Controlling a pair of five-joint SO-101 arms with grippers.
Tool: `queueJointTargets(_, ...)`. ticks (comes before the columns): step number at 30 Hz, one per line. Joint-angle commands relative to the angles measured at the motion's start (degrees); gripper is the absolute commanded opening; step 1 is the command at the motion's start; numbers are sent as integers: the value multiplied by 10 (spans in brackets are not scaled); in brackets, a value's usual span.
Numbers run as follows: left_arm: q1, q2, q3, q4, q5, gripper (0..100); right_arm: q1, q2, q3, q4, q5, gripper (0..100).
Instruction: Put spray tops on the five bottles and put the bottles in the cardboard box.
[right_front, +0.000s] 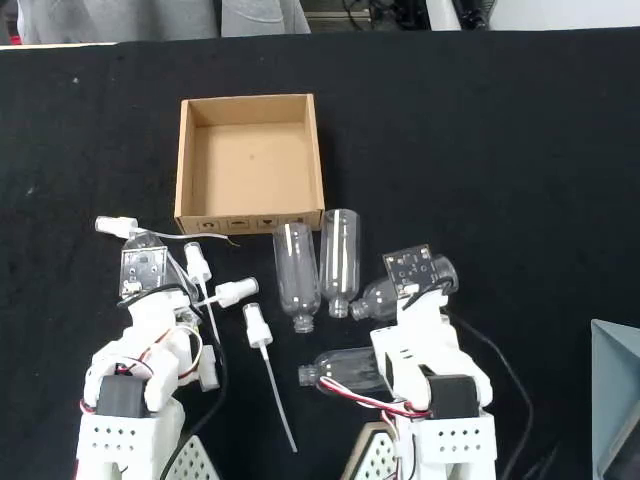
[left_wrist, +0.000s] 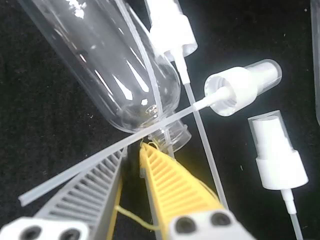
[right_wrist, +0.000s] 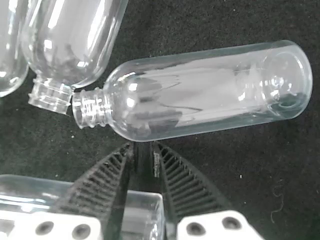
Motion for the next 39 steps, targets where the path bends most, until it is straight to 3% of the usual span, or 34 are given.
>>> queueJointTargets(1,-3,-2,14,4,-5,33,13,-56,-6,-1,6,18)
queueJointTargets(7,-4,-2,14,4,-5,33,14,-55,-5,-40,33,18)
queueJointTargets(16,-4,-3,14,4,-5,33,14,-55,-17,-58,280,18)
queueJointTargets(24,-4,-3,14,4,-5,33,16,-54,-85,-54,238,23)
queueJointTargets(33,-4,-3,14,4,-5,33,71,-53,-179,-47,235,69)
queueJointTargets(39,-4,-3,14,4,-5,33,73,-53,-230,-30,231,140)
